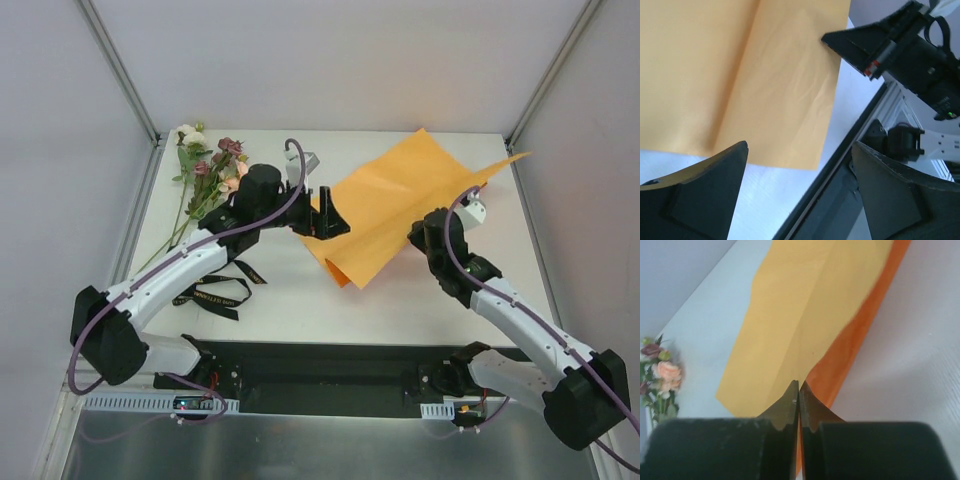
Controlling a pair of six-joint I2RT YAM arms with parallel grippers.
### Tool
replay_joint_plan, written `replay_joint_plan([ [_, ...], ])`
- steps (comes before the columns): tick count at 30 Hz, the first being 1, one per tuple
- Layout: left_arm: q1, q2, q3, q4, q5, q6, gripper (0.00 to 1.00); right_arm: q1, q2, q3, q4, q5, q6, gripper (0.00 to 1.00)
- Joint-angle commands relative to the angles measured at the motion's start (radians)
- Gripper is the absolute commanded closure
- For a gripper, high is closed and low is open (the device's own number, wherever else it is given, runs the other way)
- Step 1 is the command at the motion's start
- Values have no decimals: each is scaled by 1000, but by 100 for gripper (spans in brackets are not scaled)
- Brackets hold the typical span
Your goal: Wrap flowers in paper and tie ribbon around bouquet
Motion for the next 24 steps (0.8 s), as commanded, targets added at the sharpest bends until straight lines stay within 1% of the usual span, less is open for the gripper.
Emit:
replay_joint_plan([
  [1,-5,-145,-135,-42,83,-13,20,64,-88,-69,3,277,183,99],
  [2,-6,-164,-167,-39,97,-46,22,72,-111,-93,-1,294,200,99],
  [3,-9,-193,-231,-28,110,-60,23,80,-162,-141,-15,298,214,99],
  [5,-14,-219,-286,-8,117,-82,23,89,-203,-166,-56,243,213,99],
  [6,-14,-244,-334,-5,105,-82,22,95,-220,-166,-169,227,214,99],
  [8,-14,-259,-369,-5,85,-70,19,109,-280,-161,-326,210,241,99],
  [9,-14,-261,-386,-5,75,-65,19,109,-297,-163,-451,206,237,99],
  [11,-14,-244,-391,-3,65,-54,19,108,-328,-154,-559,183,193,98],
  [12,-14,-210,-388,-2,58,-57,19,108,-331,-146,-681,183,206,98],
  [14,-14,-169,-380,4,31,-74,20,108,-360,-155,-766,163,225,94],
  [15,-11,-122,-364,14,22,-80,20,108,-375,-172,-791,144,243,93],
  [17,-11,-74,-337,21,9,-95,19,108,-419,-244,-782,46,295,91],
  [18,-8,-37,-328,27,6,-99,15,108,-432,-277,-758,-1,324,91],
  [19,-5,-22,-321,29,-7,-100,14,106,-441,-331,-739,-74,338,91],
  [21,4,12,-310,35,-32,-100,10,106,-457,-351,-739,-98,352,89],
  [23,21,43,-294,38,-46,-112,9,103,-460,-339,-768,-81,341,89],
  [24,27,89,-287,38,-40,-120,10,98,-454,-330,-770,-77,326,88],
])
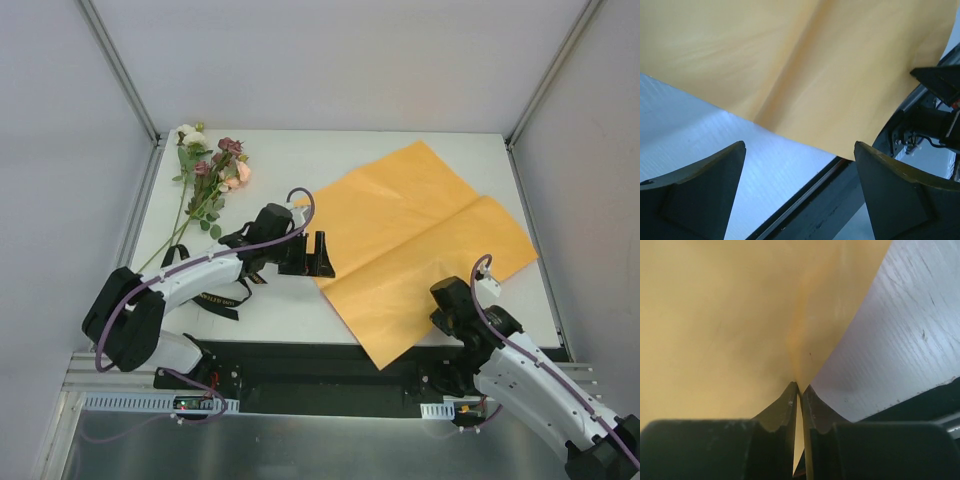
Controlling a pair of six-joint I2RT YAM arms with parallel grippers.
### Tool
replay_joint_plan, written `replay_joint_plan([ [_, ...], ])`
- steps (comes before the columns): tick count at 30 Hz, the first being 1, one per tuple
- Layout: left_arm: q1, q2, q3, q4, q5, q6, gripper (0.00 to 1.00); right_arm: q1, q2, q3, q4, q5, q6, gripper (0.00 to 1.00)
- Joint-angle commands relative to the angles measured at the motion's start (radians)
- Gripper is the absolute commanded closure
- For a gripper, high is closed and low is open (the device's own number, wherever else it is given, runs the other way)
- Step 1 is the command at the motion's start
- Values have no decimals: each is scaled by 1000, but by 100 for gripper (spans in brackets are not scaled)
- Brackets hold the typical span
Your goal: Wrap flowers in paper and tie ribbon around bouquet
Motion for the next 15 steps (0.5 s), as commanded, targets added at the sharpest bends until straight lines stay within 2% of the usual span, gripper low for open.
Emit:
replay_joint_plan([
  [1,44,92,72,43,-29,-35,11,-7,3,32,-57,-47,-10,88],
  [4,72,192,110,49,-42,-58,13,-12,83,64,-47,-51,-72,92],
  [5,81,215,127,50,-58,-71,12,-12,101,67,-13,-65,-92,99],
  [13,187,491,282,50,-41,-123,14,-12,203,54,119,-215,-237,98],
  [15,204,558,346,50,-26,-118,13,-9,232,67,170,-264,-315,98],
])
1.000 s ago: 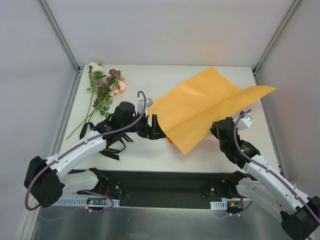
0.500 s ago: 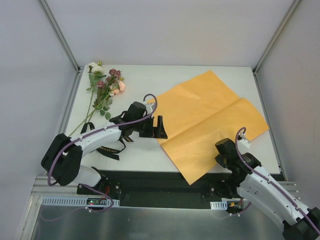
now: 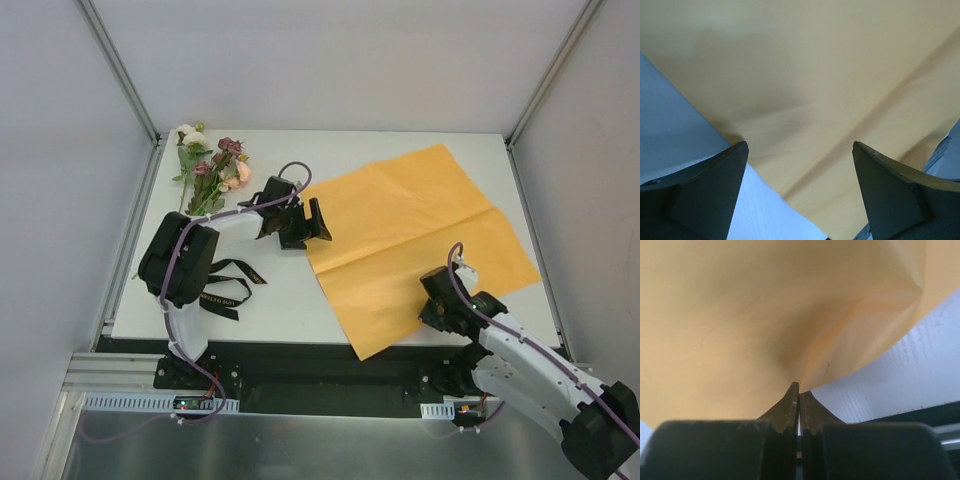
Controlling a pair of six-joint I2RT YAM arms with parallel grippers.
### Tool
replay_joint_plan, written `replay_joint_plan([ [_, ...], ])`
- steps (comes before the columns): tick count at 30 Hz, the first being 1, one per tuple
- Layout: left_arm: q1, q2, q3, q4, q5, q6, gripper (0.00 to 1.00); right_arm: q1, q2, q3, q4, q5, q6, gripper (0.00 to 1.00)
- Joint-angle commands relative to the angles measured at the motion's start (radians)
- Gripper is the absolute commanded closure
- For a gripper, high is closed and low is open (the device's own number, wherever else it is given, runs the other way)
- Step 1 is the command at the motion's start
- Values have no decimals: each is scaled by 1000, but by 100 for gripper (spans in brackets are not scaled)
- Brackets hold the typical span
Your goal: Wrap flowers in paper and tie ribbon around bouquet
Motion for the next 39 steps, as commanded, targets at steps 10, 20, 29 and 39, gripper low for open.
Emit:
replay_joint_plan([
  [10,129,450,812,-327,103,226,12,204,481,184,696,-522,41,99],
  [20,282,-31,973,-649,-101,414,1,217,938,671,1038,-535,283,68],
  [29,284,-568,199,-476,16,282,4,172,836,678,716,-779,-214,21],
  [39,73,-498,-79,-86,68,106,21,-305,724,783,301,-528,-638,18],
])
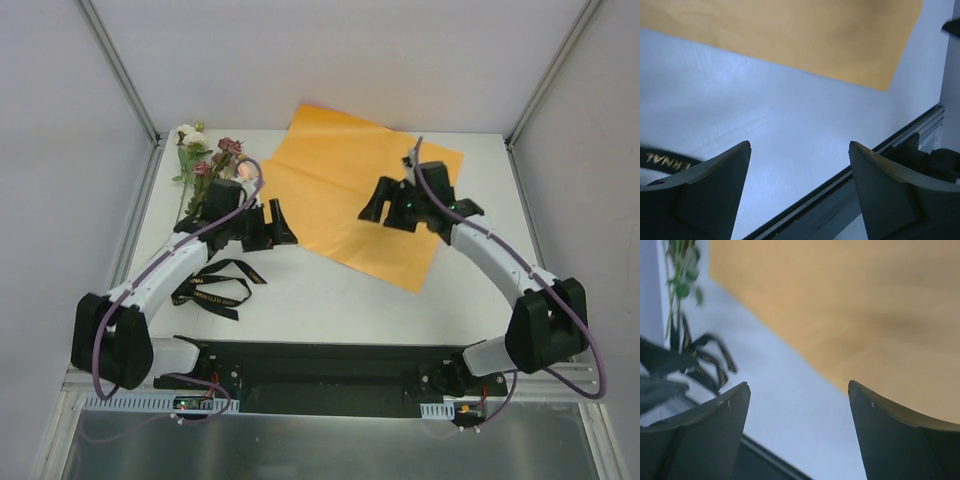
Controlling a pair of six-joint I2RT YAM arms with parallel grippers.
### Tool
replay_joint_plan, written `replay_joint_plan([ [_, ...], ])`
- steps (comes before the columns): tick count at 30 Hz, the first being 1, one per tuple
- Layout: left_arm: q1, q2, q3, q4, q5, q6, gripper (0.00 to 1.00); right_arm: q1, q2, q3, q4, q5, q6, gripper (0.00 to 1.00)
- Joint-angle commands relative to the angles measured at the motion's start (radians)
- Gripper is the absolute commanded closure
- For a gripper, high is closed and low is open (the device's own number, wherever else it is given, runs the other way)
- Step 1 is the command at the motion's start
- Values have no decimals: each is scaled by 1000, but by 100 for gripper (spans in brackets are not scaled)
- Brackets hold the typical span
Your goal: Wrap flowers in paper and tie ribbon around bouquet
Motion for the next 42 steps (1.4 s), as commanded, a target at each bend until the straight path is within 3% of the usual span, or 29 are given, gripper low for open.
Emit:
replay_joint_plan([
  [1,-147,117,127,197,-37,-43,22,-191,153,175,-167,108,-219,18],
  [3,-202,212,161,210,-109,-50,26,-252,242,265,-210,138,-263,21],
  [6,-207,359,250,220,-93,-117,39,-312,421,435,-258,117,-293,32],
  [8,-213,459,325,219,-86,-114,43,-345,530,552,-333,104,-303,49],
  [10,-213,513,379,216,-111,-105,45,-363,564,586,-374,121,-310,57],
  [15,-207,701,512,150,-164,-53,46,-408,560,484,-342,159,-328,61],
  [19,-201,814,601,73,-172,-48,48,-441,528,353,-281,139,-277,63],
  [24,-201,824,572,68,-189,-33,49,-466,407,65,-206,155,-178,65],
  [29,-199,841,595,18,-137,40,48,-510,153,-243,-101,199,-63,68],
  [33,-202,846,584,13,-59,70,43,-514,-61,-446,-59,176,-36,63],
  [38,-210,802,571,9,21,88,42,-486,-213,-404,-90,159,-142,46],
  [42,-202,749,589,6,-8,158,40,-471,-16,-232,-145,110,-175,42],
])
